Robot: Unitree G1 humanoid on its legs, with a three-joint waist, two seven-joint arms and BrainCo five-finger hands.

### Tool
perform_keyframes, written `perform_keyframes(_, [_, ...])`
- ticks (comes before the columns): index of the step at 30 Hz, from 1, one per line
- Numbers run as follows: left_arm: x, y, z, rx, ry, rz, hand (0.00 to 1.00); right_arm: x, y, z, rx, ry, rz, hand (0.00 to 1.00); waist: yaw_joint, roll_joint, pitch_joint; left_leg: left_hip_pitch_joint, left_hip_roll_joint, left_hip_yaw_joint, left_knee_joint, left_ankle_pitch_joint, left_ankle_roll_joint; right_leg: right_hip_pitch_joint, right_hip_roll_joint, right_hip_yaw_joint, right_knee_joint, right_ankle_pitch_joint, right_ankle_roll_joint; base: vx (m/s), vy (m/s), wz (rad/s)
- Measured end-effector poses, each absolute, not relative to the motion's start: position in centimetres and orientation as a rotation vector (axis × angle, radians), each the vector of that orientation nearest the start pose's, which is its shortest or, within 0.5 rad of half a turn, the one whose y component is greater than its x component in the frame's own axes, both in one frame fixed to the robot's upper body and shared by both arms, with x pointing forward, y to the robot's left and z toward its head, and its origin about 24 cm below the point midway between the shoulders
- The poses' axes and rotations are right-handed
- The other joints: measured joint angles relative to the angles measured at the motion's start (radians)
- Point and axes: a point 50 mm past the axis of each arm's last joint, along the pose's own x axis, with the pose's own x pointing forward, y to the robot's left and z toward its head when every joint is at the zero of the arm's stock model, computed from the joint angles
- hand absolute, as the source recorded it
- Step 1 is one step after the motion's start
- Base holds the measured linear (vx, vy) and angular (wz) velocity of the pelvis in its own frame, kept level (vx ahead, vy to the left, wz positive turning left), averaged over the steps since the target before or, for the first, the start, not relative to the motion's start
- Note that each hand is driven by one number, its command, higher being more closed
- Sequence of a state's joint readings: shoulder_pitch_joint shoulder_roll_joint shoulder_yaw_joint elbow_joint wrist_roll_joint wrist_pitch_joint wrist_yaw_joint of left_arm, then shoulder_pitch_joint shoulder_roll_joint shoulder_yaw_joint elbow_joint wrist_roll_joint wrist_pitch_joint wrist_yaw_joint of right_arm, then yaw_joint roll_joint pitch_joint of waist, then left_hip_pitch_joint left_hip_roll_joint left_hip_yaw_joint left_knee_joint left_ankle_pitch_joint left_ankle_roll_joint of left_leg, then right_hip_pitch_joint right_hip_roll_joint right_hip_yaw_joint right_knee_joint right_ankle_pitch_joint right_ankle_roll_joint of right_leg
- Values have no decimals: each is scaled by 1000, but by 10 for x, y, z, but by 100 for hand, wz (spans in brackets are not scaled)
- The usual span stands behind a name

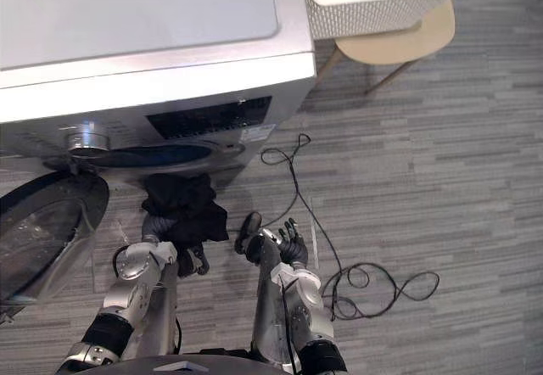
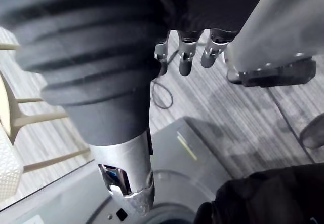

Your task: Pick up the laundry basket with both hands and put the clothes into the washing machine.

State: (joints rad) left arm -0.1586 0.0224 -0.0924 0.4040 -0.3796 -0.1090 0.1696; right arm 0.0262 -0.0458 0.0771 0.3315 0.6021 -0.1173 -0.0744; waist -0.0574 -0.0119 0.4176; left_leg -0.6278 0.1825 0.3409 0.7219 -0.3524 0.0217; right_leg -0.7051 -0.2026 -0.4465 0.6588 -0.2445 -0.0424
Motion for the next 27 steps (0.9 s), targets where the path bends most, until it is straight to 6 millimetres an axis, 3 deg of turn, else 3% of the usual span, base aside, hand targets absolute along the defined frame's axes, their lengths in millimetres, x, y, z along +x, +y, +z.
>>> perform_keyframes(3, [298,149,22,-371,96,205,100,239,-151,-15,541,185,-130,0,0,-4,13,-79,50,18,86,-23,-3,-85,9,8,65,-14,-22,-26,-79,-25])
perform_keyframes(7, [329,173,79,-437,-98,283,100,242,-154,-3,548,123,-135,0,-4,-12,43,-181,110,21,205,-69,-5,-203,25,29,172,-15,-42,-29,-41,-28])
perform_keyframes(8, [342,185,107,-457,-181,304,100,242,-155,0,551,112,-147,0,-5,-16,55,-215,129,23,235,-80,-6,-241,35,38,192,-12,-48,-38,-25,-32])
perform_keyframes(9, [346,192,119,-468,-212,313,100,242,-155,1,561,107,-151,0,-9,-17,60,-225,134,25,244,-85,-5,-254,37,38,199,-7,-56,-56,-27,-37])
perform_keyframes(12, [368,236,188,-417,-373,400,100,242,-159,5,581,80,-168,0,-23,-30,70,-273,166,40,271,-93,-10,-312,62,45,202,23,-96,-65,-17,-31])
perform_keyframes(13, [370,243,200,-417,-401,413,100,242,-160,6,581,76,-170,0,-27,-30,73,-280,173,40,272,-93,-10,-316,68,43,196,33,-98,-78,-5,-30])
perform_keyframes(15, [376,256,246,-453,-497,419,100,237,-163,3,580,73,-180,0,-26,-30,74,-302,196,38,272,-92,-11,-330,91,30,170,72,-110,-84,8,-25])
perform_keyframes(16, [377,256,257,-469,-519,411,100,235,-164,2,579,74,-183,0,-25,-30,74,-306,200,37,272,-92,-11,-331,95,26,164,75,-115,-72,18,-19])
perform_keyframes(20, [385,254,284,-603,-552,380,100,225,-172,-3,577,81,-208,0,-14,-35,76,-338,212,32,273,-88,-11,-343,114,17,135,101,-128,-72,34,-8])
perform_keyframes(27, [399,229,298,-755,-489,294,100,221,-184,-8,615,97,-257,0,-6,-49,81,-352,217,41,288,-81,5,-343,120,20,103,147,-131,-126,53,-5])
